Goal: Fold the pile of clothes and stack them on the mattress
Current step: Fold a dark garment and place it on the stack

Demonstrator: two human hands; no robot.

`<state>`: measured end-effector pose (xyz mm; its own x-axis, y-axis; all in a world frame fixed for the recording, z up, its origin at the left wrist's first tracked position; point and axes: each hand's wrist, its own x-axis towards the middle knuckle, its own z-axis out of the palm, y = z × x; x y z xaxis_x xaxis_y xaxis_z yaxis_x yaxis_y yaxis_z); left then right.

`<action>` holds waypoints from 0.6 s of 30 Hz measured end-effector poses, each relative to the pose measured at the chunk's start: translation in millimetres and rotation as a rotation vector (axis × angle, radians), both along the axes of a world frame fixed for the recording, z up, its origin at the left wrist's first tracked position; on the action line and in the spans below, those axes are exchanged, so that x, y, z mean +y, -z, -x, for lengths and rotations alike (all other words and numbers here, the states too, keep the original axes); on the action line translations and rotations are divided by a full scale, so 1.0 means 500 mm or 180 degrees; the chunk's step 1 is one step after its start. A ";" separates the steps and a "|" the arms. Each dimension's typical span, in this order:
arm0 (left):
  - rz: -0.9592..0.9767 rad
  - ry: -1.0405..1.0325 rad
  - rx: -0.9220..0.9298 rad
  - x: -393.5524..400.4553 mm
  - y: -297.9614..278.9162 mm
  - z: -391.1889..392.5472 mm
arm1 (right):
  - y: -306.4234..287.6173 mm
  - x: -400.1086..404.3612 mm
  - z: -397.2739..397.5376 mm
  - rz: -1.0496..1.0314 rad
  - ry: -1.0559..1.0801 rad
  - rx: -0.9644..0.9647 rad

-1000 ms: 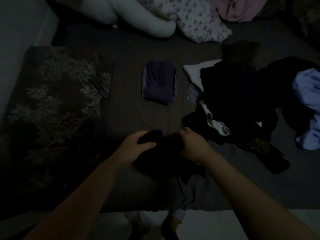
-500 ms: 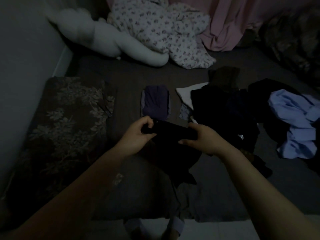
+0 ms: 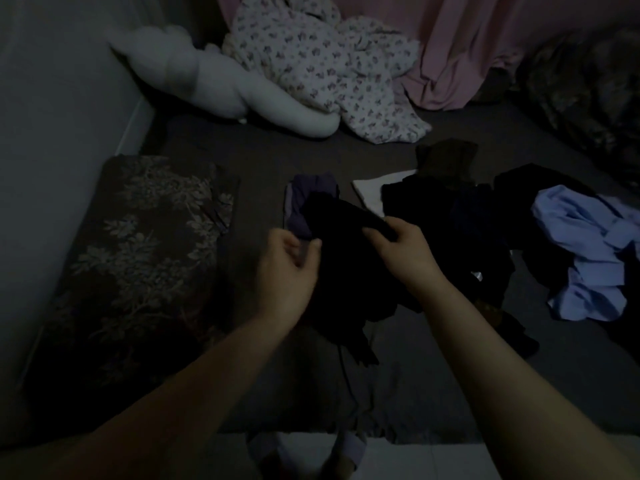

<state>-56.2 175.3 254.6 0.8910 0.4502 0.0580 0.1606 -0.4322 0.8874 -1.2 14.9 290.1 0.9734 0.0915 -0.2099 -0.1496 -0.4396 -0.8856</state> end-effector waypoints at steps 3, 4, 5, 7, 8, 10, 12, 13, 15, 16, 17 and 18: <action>0.1467 0.1304 0.0660 -0.042 -0.018 0.024 | -0.020 0.033 0.013 -0.0771 -0.0092 0.0451; 0.1702 0.1429 0.0668 -0.043 -0.014 0.019 | -0.027 0.039 0.015 -0.0929 -0.0198 0.0572; 0.1740 0.1387 0.0585 -0.040 -0.010 0.009 | -0.034 0.043 0.015 -0.1027 -0.0267 0.0653; 0.1564 0.1251 0.0439 -0.027 -0.012 -0.008 | -0.045 0.043 0.008 -0.1150 -0.0344 0.0692; 0.1481 0.1262 0.0428 -0.021 -0.013 -0.014 | -0.048 0.042 0.005 -0.1131 -0.0409 0.0644; 0.1402 0.1365 0.0563 -0.013 -0.017 -0.021 | -0.048 0.043 -0.001 -0.0880 -0.0475 0.0433; 0.1499 0.1410 0.0666 -0.005 -0.022 -0.024 | -0.041 0.045 -0.004 -0.0695 -0.0400 0.0184; 0.1609 0.1325 0.0654 -0.001 -0.026 -0.027 | -0.037 0.046 -0.005 -0.0684 -0.0318 0.0096; 0.1784 0.0958 0.0580 0.018 -0.028 -0.040 | -0.026 0.038 -0.012 -0.0865 0.0051 0.0123; 0.1820 0.0749 0.0563 0.029 -0.029 -0.047 | -0.024 0.032 -0.015 -0.0957 0.0271 0.0210; 0.1817 0.0549 0.0523 0.041 -0.030 -0.053 | -0.019 0.022 -0.020 -0.0940 0.0454 0.0284; 0.1798 0.0371 0.0494 0.052 -0.032 -0.059 | -0.014 0.011 -0.024 -0.0804 0.0581 0.0325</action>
<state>-26.9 201.5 270.4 0.9153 0.2721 -0.2968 0.2867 0.0772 0.9549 10.6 20.5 297.1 0.9537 -0.0210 -0.3001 -0.2993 -0.1655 -0.9397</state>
